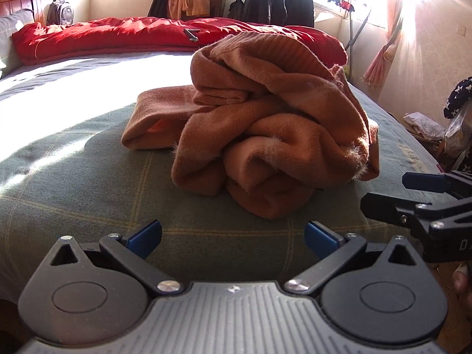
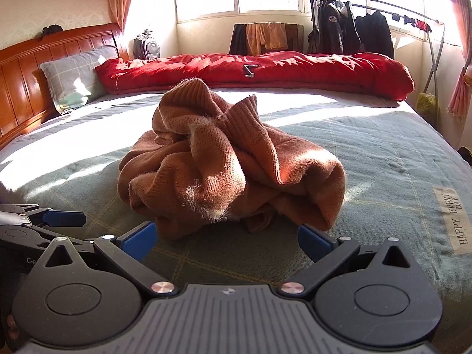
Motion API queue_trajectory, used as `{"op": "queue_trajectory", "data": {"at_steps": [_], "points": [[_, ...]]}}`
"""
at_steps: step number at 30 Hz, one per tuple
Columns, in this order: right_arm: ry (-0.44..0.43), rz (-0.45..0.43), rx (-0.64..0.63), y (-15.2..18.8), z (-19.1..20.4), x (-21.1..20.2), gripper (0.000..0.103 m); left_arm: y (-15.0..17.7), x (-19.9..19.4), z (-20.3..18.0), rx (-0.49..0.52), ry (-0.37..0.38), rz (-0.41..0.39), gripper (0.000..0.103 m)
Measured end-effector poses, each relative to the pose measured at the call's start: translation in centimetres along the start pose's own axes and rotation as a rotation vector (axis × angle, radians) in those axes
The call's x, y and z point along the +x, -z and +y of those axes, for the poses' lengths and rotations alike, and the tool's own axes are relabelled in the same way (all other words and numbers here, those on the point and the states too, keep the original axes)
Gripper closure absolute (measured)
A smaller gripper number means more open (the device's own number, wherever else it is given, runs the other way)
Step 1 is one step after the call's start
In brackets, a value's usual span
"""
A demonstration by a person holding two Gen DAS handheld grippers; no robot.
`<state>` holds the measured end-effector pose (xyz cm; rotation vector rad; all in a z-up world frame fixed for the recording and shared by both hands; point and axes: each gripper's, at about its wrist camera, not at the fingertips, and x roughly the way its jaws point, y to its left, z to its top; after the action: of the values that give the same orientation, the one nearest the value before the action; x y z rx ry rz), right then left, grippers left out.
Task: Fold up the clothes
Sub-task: 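Close the left gripper on the sweater while the right gripper grasps another part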
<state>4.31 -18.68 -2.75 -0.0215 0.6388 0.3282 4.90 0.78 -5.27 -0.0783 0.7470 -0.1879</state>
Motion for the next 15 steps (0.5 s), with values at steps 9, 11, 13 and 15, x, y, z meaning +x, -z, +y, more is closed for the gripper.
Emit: {"op": "queue_trajectory", "data": {"at_steps": [9,11,13,15], "points": [[-0.05,0.026,-0.047,-0.1,-1.1,0.4,0.002,-0.4,0.6,-0.2,0.099,0.0,0.017,0.002],[-0.047,0.023,-0.077,-0.2,-1.5,0.5,0.01,-0.4,0.6,0.2,0.13,-0.006,0.006,0.002],[-0.045,0.021,-0.108,-0.3,-1.9,0.5,0.017,-0.5,0.5,0.6,0.164,-0.018,-0.015,0.002],[-0.043,0.018,-0.139,-0.4,-2.3,0.5,0.018,-0.7,0.4,1.4,0.19,-0.02,-0.043,0.002]]}}
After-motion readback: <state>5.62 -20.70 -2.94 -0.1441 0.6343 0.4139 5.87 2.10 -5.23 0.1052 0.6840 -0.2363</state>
